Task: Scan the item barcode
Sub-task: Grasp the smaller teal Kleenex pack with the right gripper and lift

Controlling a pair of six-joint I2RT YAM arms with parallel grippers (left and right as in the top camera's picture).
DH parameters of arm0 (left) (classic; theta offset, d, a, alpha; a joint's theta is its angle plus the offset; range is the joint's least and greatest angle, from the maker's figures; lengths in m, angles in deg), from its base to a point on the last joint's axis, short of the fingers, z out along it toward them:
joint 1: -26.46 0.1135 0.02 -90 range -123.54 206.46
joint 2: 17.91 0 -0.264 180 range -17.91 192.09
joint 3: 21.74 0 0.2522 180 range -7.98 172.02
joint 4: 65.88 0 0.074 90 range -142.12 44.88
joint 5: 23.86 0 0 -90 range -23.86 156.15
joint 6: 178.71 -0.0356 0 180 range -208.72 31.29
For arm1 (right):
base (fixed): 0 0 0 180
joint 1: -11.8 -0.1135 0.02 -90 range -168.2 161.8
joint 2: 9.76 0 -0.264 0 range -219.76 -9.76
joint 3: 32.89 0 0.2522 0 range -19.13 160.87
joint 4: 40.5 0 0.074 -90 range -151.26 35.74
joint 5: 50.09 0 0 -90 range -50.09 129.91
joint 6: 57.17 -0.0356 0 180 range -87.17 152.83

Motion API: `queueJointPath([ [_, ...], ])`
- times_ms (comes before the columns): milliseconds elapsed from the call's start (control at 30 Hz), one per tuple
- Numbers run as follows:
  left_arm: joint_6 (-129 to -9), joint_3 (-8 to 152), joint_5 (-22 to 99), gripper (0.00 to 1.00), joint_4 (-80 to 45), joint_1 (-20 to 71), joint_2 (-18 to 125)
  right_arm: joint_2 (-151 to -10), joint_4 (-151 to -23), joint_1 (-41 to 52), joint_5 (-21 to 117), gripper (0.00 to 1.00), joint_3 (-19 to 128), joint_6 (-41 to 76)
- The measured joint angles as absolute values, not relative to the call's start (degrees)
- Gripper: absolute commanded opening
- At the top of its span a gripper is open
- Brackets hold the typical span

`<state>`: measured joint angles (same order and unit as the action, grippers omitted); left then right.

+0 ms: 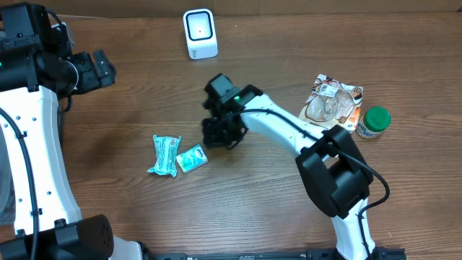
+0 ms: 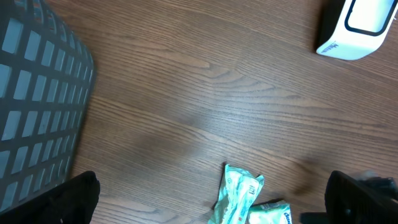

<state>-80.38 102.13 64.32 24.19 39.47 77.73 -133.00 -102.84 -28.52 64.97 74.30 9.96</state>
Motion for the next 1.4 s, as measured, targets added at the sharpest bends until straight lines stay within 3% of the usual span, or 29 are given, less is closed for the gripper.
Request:
queueJointPath([
  [633,-80.4,102.1,64.3,1.00,24.2,39.5,77.7,-134.8,-99.5,-37.1,58.0,0.04,74.7,5.6],
  [900,-80.4,102.1,64.3,1.00,24.2,39.5,77.7,-136.3,-103.8,-37.3,56.4,0.04,75.7,5.9],
  [1000,-80.4,102.1,64.3,0.99,24.2,39.5,77.7,-136.3,-105.7,-36.8,56.0,0.04,76.0,9.5],
  [1133,-80.4,102.1,64.3,1.00,24.2,39.5,77.7,-136.3,-109.5,-34.9,54.0,0.16,76.6,17.8],
  [1400,-80.4,102.1,64.3,0.99,24.2,39.5,77.7,-135.9,-111.4,-30.0,50.0,0.20,76.9,37.9],
])
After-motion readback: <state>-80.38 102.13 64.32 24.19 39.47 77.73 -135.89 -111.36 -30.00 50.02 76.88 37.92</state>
